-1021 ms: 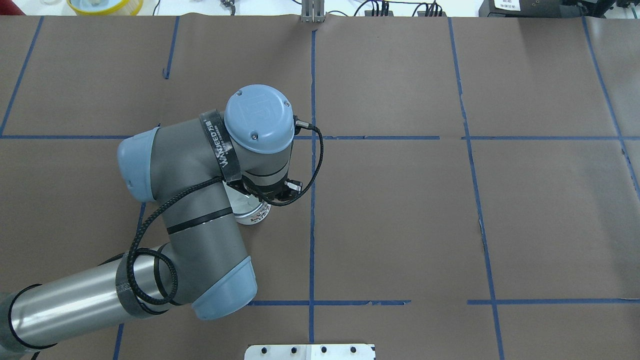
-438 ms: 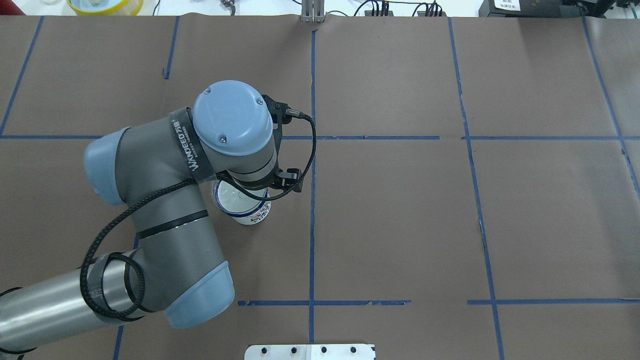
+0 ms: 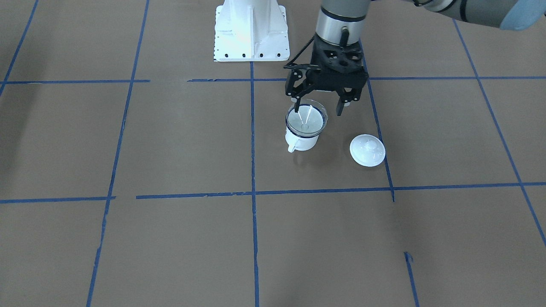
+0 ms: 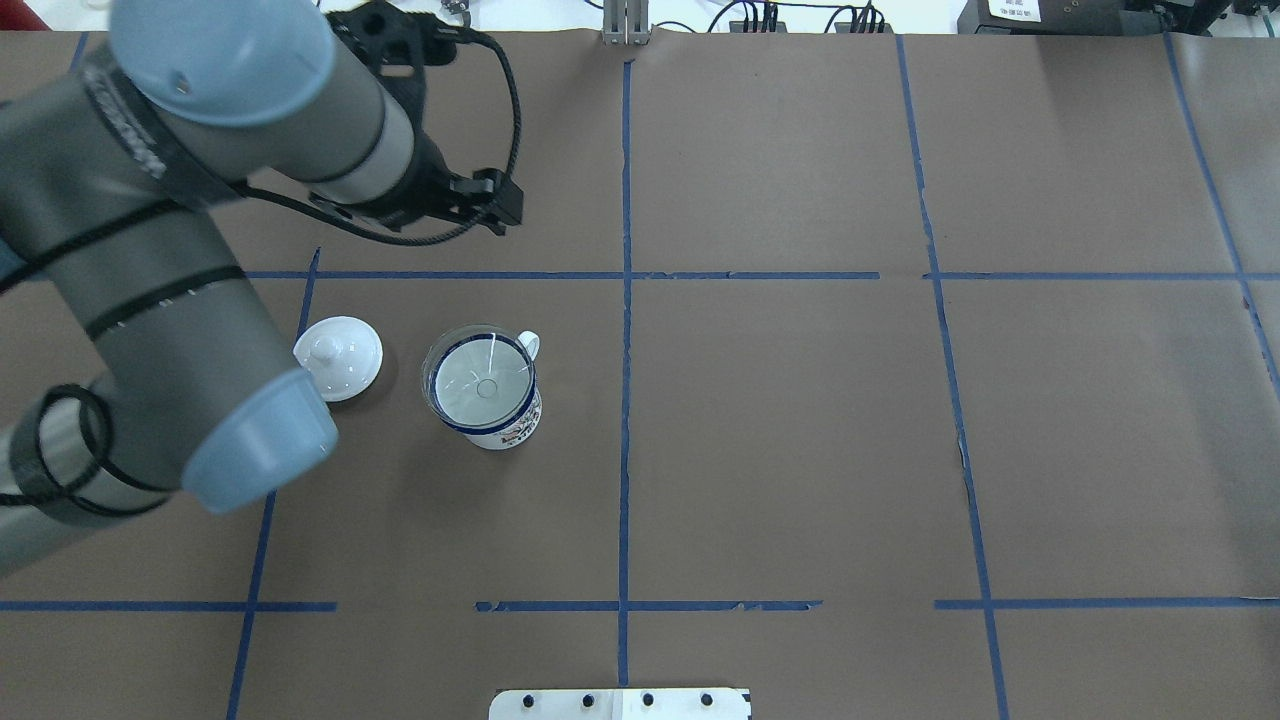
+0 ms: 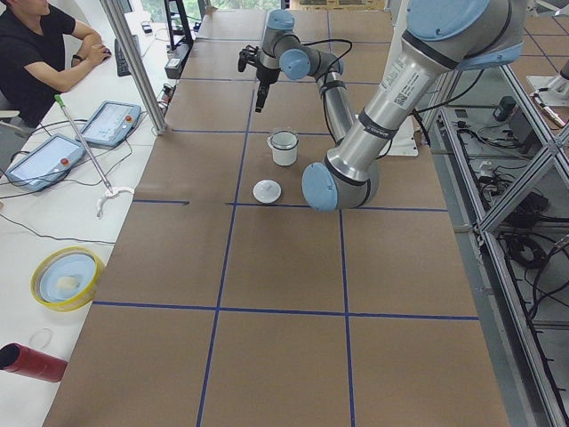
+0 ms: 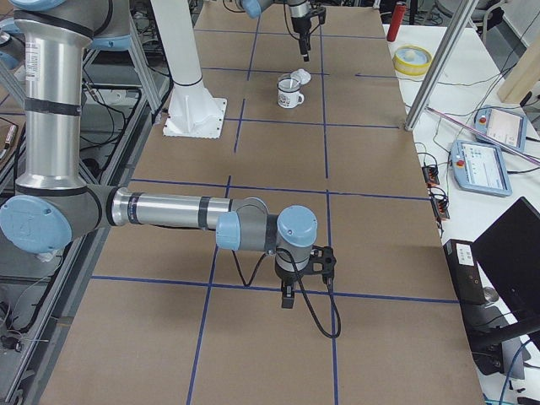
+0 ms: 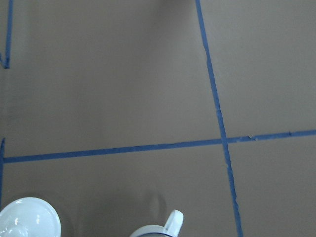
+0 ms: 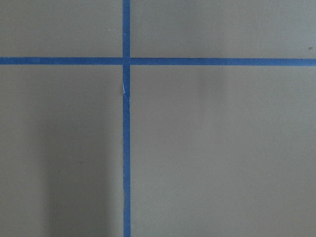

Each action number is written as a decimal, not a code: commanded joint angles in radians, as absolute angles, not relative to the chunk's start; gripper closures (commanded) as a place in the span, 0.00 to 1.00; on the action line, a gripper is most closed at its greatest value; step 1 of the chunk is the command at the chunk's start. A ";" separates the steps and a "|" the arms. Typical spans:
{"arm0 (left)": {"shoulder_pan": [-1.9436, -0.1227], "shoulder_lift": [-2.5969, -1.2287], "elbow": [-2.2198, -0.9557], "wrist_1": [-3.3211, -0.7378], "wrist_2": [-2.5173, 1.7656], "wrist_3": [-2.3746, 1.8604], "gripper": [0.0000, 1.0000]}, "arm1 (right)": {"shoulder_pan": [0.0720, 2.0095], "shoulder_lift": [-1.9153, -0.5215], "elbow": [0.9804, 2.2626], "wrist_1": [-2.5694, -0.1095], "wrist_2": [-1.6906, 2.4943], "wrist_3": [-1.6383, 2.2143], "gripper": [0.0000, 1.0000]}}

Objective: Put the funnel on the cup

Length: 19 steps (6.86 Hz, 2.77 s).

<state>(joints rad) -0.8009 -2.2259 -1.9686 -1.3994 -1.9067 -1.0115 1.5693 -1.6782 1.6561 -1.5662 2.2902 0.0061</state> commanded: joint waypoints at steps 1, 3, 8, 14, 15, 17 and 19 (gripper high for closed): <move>-1.051 -2.056 -1.968 -1.456 -2.113 -0.783 0.00 | 1.569 -1.678 1.657 -1.566 2.290 0.006 0.00; -1.251 -1.915 -1.892 -1.450 -2.146 -0.425 0.00 | 1.569 -1.678 1.655 -1.566 2.290 0.006 0.00; -1.535 -1.586 -1.760 -1.460 -2.241 0.039 0.00 | 1.569 -1.678 1.655 -1.566 2.290 0.006 0.00; -1.572 -1.579 -1.646 -1.462 -2.290 0.114 0.00 | 1.569 -1.678 1.655 -1.566 2.290 0.006 0.00; -1.572 -1.578 -1.640 -1.465 -2.292 0.117 0.00 | 1.569 -1.678 1.657 -1.566 2.290 0.006 0.00; -1.572 -1.583 -1.638 -1.465 -2.290 0.117 0.00 | 1.569 -1.678 1.655 -1.566 2.290 0.006 0.00; -1.574 -1.578 -1.640 -1.465 -2.290 0.118 0.00 | 1.569 -1.678 1.657 -1.566 2.290 0.006 0.00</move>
<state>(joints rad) -1.5726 -1.5803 -1.6395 -1.4649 -2.2903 0.1176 1.5693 -1.6782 1.6557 -1.5662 2.2902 0.0061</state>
